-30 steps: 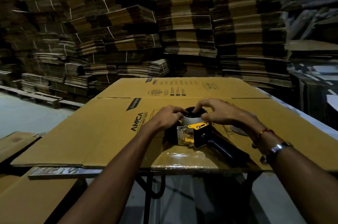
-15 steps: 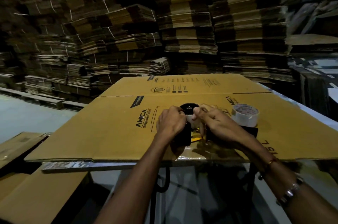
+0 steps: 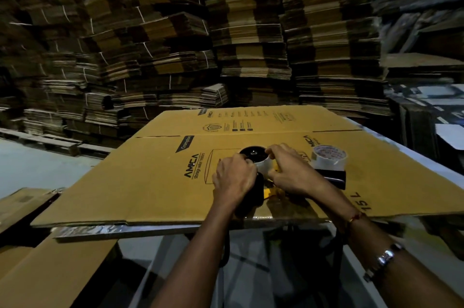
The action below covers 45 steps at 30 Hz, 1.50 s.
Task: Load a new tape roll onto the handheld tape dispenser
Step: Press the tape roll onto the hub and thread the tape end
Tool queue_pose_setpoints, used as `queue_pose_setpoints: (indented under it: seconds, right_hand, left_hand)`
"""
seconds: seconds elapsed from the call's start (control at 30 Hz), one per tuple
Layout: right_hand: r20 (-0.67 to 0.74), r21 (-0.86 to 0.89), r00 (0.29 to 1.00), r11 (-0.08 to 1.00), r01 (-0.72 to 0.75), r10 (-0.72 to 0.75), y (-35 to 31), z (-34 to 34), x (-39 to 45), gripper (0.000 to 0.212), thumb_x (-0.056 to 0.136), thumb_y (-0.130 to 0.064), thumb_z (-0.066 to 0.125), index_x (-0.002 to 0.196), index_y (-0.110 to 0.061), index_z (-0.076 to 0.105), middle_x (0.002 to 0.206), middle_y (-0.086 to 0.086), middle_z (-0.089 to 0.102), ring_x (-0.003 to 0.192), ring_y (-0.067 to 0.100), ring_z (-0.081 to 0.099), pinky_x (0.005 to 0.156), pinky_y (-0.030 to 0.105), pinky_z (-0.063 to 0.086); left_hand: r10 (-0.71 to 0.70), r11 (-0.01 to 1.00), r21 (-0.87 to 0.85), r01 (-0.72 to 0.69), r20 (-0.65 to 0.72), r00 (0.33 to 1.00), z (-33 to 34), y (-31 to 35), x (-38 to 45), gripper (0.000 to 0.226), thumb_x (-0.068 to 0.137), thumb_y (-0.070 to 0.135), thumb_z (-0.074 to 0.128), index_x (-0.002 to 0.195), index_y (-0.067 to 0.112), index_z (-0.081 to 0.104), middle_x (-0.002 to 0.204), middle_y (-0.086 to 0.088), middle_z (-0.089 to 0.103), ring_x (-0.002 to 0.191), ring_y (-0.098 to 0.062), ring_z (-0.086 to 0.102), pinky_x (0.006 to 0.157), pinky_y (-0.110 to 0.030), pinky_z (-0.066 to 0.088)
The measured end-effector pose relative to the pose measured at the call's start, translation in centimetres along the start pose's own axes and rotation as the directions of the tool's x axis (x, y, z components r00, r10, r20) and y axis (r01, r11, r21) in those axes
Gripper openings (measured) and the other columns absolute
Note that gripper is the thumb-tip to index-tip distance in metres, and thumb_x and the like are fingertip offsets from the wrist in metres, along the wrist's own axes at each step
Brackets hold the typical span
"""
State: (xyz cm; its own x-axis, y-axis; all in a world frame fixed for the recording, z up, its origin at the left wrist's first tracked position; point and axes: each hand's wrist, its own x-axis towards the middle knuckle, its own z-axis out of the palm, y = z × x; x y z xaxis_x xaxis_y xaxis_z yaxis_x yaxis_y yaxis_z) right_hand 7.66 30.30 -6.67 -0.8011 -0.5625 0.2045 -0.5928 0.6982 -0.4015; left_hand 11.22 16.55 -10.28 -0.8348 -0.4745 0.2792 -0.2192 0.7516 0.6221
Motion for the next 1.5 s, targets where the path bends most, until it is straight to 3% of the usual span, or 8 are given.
queue_pose_setpoints:
  seconds: [0.2, 0.4, 0.77, 0.9, 1.03, 1.17, 1.33, 1.5]
  right_hand:
    - [-0.111, -0.234, 0.992, 0.968, -0.09, 0.065, -0.9, 1.8, -1.1, 0.024, 0.096, -0.023, 0.057, 0.116, -0.009, 0.058, 0.135, 0.008, 0.039, 0.125, 0.028, 0.038, 0.102, 0.04, 0.041]
    - [-0.175, -0.252, 0.975, 0.951, -0.178, 0.136, -2.0, 2.5, -0.8, 0.025, 0.093, -0.021, 0.065, 0.114, -0.009, 0.061, 0.143, 0.009, 0.038, 0.133, 0.034, 0.032, 0.099, 0.041, 0.045]
    - [-0.216, -0.352, 0.965, 0.91, -0.219, 0.149, -1.7, 3.3, 0.4, 0.02, 0.095, -0.019, 0.059, 0.113, -0.011, 0.062, 0.134, 0.009, 0.053, 0.126, 0.035, 0.039, 0.093, 0.042, 0.046]
    - [-0.211, -0.342, 0.97, 0.92, -0.193, 0.125, -1.1, 3.2, 1.0, 0.02, 0.095, -0.024, 0.061, 0.11, -0.012, 0.061, 0.131, 0.007, 0.055, 0.125, 0.033, 0.039, 0.091, 0.04, 0.047]
    - [-0.193, -0.304, 0.979, 0.945, -0.124, 0.067, -0.2, 3.1, 2.3, 0.022, 0.093, -0.03, 0.062, 0.106, -0.012, 0.062, 0.132, 0.006, 0.05, 0.123, 0.032, 0.038, 0.091, 0.039, 0.045]
    - [-0.195, -0.247, 0.979, 0.963, -0.109, 0.061, 0.7, 3.3, 3.6, 0.026, 0.093, -0.033, 0.064, 0.103, -0.01, 0.065, 0.135, 0.004, 0.046, 0.124, 0.031, 0.037, 0.092, 0.039, 0.048]
    - [-0.169, -0.221, 0.985, 0.972, -0.076, 0.039, 1.2, 3.3, 4.4, 0.028, 0.092, -0.031, 0.063, 0.106, -0.008, 0.069, 0.14, -0.001, 0.044, 0.13, 0.032, 0.033, 0.099, 0.041, 0.044]
    - [-0.142, -0.182, 0.99, 0.982, -0.046, 0.02, 1.4, 3.2, 4.3, 0.03, 0.09, -0.026, 0.061, 0.112, -0.009, 0.071, 0.144, -0.003, 0.041, 0.135, 0.033, 0.027, 0.104, 0.042, 0.039]
  left_hand:
    - [-0.005, 1.0, -0.009, 0.005, -0.038, 0.999, 0.1, 0.0, -0.8, 0.035, 0.093, 0.033, 0.037, 0.093, 0.014, 0.066, 0.092, -0.01, 0.066, 0.091, -0.03, 0.061, 0.086, -0.049, 0.052]
    - [-0.031, 0.999, -0.015, 0.03, -0.047, 0.998, 0.1, 0.2, -1.1, 0.035, 0.092, 0.034, 0.035, 0.09, 0.017, 0.065, 0.089, -0.007, 0.064, 0.089, -0.027, 0.061, 0.086, -0.049, 0.052]
    - [-0.063, 0.998, -0.016, 0.062, -0.053, 0.997, 0.4, 0.1, -0.9, 0.038, 0.094, 0.035, 0.036, 0.101, 0.017, 0.068, 0.096, -0.007, 0.066, 0.095, -0.027, 0.061, 0.09, -0.048, 0.05]
    - [-0.074, 0.997, -0.014, 0.073, -0.069, 0.995, 0.5, 0.1, -0.7, 0.037, 0.096, 0.035, 0.037, 0.111, 0.018, 0.067, 0.11, -0.008, 0.063, 0.108, -0.027, 0.057, 0.096, -0.049, 0.046]
    - [-0.06, 0.998, -0.003, 0.06, -0.098, 0.993, 0.6, 0.3, -0.1, 0.036, 0.099, 0.033, 0.042, 0.123, 0.017, 0.064, 0.141, -0.01, 0.037, 0.129, -0.029, 0.036, 0.104, -0.048, 0.035]
    - [-0.013, 0.999, -0.05, 0.01, -0.068, 0.998, 0.9, 0.1, 1.1, 0.036, 0.098, 0.029, 0.047, 0.129, 0.022, 0.062, 0.158, -0.003, 0.024, 0.141, -0.025, 0.026, 0.111, -0.049, 0.03]
    - [-0.109, 0.984, -0.155, 0.093, -0.095, 0.99, 1.3, 0.8, 1.4, 0.034, 0.099, 0.024, 0.044, 0.128, 0.021, 0.063, 0.156, -0.002, 0.031, 0.139, -0.026, 0.029, 0.099, -0.043, 0.035]
    - [-0.126, 0.979, -0.177, 0.103, -0.122, 0.984, 1.6, 1.0, 1.3, 0.029, 0.099, 0.023, 0.044, 0.121, 0.023, 0.063, 0.147, -0.001, 0.039, 0.133, -0.024, 0.033, 0.085, -0.035, 0.029]
